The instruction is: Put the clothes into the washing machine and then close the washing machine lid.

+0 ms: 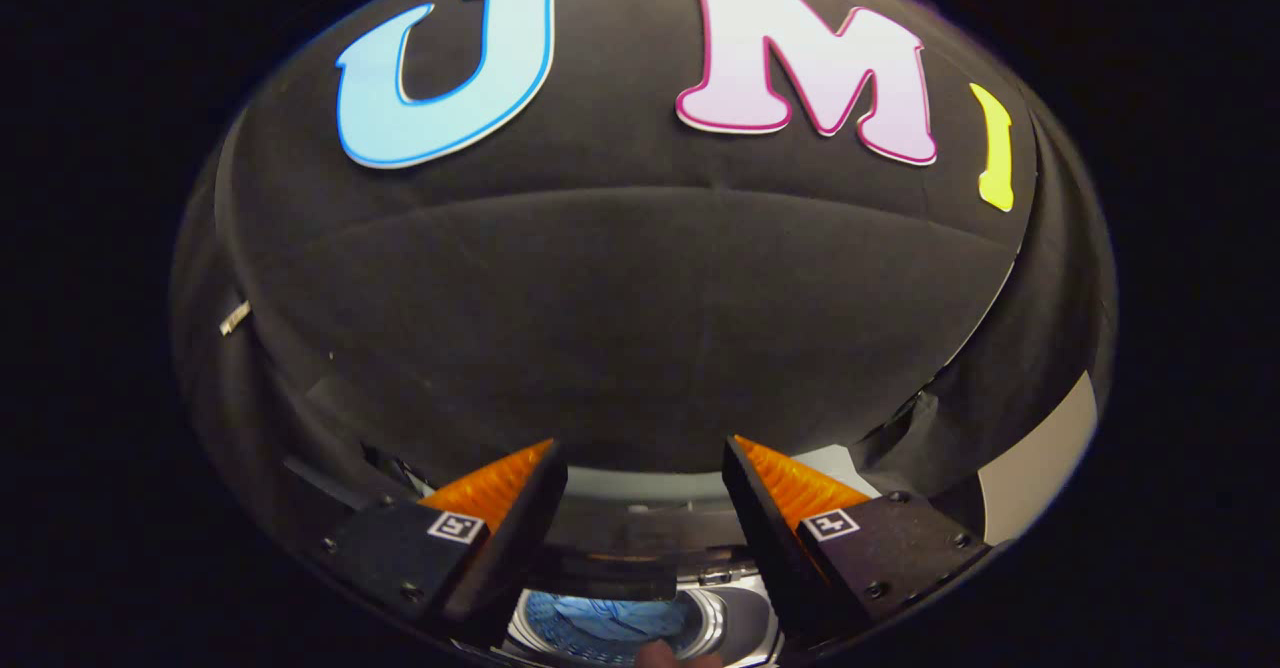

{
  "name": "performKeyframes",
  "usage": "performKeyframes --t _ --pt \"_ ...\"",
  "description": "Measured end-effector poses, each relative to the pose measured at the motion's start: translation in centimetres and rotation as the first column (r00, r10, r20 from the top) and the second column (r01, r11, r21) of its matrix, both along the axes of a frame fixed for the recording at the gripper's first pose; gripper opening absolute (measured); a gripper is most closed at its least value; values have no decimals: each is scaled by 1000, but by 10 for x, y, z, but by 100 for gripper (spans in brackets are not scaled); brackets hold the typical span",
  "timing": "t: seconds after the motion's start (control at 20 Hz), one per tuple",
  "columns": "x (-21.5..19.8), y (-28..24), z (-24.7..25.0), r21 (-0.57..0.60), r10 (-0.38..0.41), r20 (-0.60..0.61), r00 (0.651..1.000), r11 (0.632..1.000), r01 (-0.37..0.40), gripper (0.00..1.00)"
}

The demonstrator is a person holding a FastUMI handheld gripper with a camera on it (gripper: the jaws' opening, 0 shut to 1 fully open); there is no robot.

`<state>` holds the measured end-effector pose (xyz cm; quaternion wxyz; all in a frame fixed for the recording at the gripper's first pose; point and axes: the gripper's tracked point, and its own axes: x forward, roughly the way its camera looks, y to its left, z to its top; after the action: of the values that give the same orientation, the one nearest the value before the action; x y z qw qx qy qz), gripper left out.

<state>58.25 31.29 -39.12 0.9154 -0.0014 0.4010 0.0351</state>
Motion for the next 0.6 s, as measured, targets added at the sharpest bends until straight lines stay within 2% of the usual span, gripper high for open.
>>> performKeyframes --t 0.6 --pt "0 -1 2 17 33 64 997 999 -34 99"
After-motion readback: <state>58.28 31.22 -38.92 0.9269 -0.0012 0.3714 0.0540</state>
